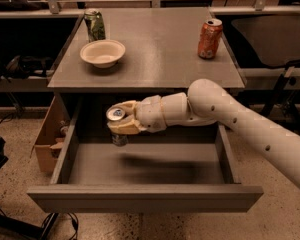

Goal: Place redbull can into top drawer

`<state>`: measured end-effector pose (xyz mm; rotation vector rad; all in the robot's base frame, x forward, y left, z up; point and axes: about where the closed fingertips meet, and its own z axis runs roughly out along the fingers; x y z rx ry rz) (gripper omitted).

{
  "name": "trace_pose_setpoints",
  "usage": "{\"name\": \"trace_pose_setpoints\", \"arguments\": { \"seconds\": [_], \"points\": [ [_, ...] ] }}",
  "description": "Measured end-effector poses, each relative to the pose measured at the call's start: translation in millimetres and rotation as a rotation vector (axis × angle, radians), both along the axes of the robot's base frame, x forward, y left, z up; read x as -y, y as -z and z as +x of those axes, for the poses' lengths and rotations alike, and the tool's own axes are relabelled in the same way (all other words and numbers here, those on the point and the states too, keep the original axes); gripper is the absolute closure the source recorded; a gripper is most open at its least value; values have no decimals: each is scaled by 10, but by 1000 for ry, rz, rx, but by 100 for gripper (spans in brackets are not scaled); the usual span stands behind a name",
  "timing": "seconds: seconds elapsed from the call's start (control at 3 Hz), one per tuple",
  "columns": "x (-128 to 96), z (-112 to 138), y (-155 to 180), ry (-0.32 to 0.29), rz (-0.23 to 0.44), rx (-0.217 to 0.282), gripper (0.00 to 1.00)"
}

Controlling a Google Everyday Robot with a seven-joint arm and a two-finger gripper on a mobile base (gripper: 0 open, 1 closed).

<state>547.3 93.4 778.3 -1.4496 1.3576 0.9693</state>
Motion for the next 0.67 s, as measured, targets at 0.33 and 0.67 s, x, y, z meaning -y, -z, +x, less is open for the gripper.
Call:
{"name": "trace_pose_setpoints", "arguments": {
  "seconds": [0.33, 0.67],
  "points": [
    [-166, -5, 406, -19, -9, -58, 100],
    [-275, -53, 765, -31, -14, -126, 100]
  ]
}}
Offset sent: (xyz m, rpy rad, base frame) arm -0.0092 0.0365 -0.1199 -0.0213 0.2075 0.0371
